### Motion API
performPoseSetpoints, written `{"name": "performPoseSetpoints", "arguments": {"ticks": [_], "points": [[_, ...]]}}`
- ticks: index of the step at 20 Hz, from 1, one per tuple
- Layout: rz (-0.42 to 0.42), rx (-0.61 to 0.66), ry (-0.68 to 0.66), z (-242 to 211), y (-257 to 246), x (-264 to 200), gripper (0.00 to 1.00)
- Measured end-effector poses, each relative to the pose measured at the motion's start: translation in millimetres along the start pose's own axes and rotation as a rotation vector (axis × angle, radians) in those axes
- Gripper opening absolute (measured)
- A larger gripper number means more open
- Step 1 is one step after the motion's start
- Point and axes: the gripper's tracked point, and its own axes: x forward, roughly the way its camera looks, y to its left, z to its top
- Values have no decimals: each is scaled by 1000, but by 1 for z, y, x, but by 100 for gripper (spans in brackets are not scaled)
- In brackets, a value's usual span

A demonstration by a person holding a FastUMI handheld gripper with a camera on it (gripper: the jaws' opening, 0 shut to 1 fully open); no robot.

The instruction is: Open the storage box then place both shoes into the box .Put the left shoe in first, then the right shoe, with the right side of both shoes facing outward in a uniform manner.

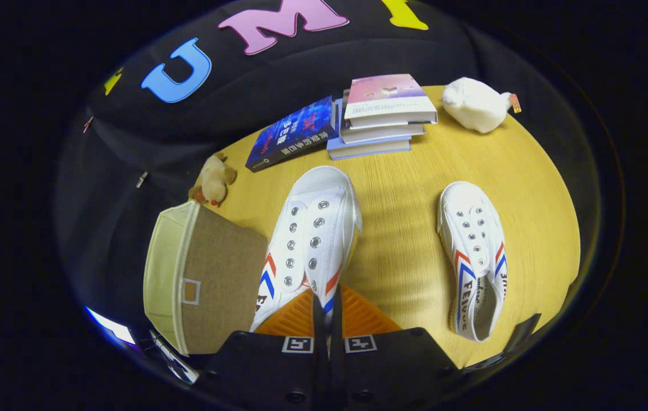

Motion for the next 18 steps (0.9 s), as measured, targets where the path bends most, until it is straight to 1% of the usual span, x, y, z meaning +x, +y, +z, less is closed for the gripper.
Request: {"name": "performPoseSetpoints", "arguments": {"ticks": [5, 9, 12, 15, 18], "points": [[28, 2, -75, 31, 57, -55, 5], [87, 13, -94, 33, 119, -75, 5], [138, 14, -81, 20, 170, -77, 5], [195, 44, -32, -3, 217, -62, 5], [208, 41, 14, -23, 250, -39, 5]]}}
